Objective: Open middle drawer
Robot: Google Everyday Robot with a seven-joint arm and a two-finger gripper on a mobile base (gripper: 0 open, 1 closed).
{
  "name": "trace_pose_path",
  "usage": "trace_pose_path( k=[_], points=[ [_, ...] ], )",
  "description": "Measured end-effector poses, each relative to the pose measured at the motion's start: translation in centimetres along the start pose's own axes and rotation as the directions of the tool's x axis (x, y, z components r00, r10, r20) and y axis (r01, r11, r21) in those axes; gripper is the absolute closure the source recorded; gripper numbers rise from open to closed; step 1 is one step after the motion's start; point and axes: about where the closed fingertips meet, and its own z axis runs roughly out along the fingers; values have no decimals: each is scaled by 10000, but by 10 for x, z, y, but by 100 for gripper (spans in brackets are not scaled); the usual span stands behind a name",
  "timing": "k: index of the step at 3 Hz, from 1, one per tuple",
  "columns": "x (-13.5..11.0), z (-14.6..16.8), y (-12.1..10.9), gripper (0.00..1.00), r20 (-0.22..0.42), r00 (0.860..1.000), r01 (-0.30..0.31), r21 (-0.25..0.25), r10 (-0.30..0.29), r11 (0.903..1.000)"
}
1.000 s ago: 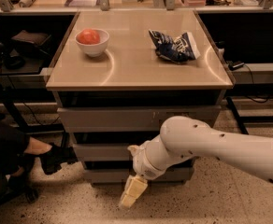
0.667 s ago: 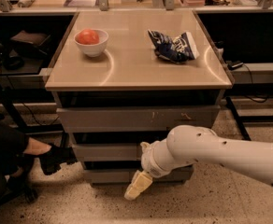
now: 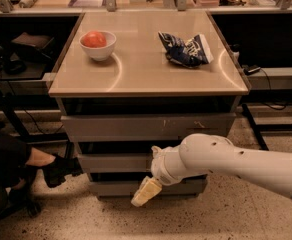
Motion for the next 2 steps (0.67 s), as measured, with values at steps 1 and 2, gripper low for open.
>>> trace_pose_path(
  k=[1, 2],
  points=[
    [19, 17, -14, 0, -259, 9988, -393, 539, 408, 9978],
    [15, 20, -33, 0, 3, 9955, -939, 1093, 944, 9896]
  ],
)
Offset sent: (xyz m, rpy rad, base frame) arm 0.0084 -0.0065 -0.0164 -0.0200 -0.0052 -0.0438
